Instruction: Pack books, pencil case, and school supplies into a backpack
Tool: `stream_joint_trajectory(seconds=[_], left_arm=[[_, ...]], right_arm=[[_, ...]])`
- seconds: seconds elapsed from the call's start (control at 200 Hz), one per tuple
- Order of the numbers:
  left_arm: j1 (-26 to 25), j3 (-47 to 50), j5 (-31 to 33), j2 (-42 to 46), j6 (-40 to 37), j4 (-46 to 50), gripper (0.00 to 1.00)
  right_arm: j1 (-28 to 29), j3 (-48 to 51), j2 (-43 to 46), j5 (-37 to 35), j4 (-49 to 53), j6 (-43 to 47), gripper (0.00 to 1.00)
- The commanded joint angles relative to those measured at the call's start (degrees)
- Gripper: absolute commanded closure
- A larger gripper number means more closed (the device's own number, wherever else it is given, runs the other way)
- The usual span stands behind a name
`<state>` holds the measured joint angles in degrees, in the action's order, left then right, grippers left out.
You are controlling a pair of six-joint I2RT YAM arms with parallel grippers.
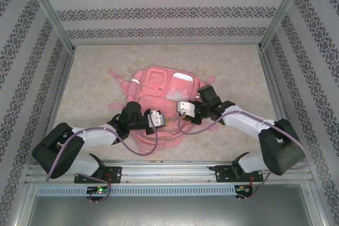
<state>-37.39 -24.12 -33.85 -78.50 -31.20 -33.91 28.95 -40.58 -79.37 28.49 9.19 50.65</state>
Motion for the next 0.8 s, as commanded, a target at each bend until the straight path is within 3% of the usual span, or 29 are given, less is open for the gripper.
stream_joint_trajectory(seconds=[0.0,0.225,0.465,0.53,0.56,0.59,0.64,0.724,0.739,0.759,0.769,0.794], left_arm=[[0.2,0.1,-2.2,1.1,-1.4,-3.4,1.00],[0.3,0.7,-2.9,1.5,-2.3,-2.9,1.00],[0.3,0.6,-2.8,2.2,-2.3,-2.2,1.00],[0.3,0.0,-1.9,2.9,-0.7,-1.5,1.00],[0.3,-0.4,-1.3,3.5,0.6,-0.7,0.91],[0.3,-1.1,-0.5,4.4,2.3,0.2,0.71],[0.3,-2.3,1.0,6.4,4.9,2.7,0.46],[0.3,-5.5,7.1,11.5,9.3,10.0,0.19],[0.3,-6.1,9.3,12.4,10.0,11.6,0.03],[0.4,-7.1,12.5,13.5,11.0,13.8,0.00],[0.5,-7.6,14.2,14.0,11.6,14.8,0.01],[0.9,-8.6,17.8,15.2,13.1,17.1,0.01]], right_arm=[[-1.7,0.6,1.4,-2.1,0.1,0.9,1.00],[-1.0,2.2,0.6,-16.7,-4.4,2.9,1.00],[-1.8,5.1,0.2,-29.2,-13.8,-4.6,1.00],[-2.7,6.6,2.6,-27.1,-16.4,-8.5,0.76],[-3.1,7.4,4.5,-24.8,-17.1,-10.1,0.67],[-3.6,8.2,6.6,-22.3,-17.5,-12.1,0.55],[-4.5,9.5,10.8,-18.7,-18.3,-15.5,0.37],[-6.0,12.6,18.9,-15.9,-21.2,-23.2,0.27],[-6.3,13.2,20.4,-16.0,-22.0,-24.8,0.25],[-6.8,14.1,22.4,-16.5,-22.9,-26.9,0.15],[-6.9,14.3,23.4,-16.7,-23.2,-27.7,0.05],[-7.4,15.3,25.9,-18.2,-23.9,-30.3,0.02]])
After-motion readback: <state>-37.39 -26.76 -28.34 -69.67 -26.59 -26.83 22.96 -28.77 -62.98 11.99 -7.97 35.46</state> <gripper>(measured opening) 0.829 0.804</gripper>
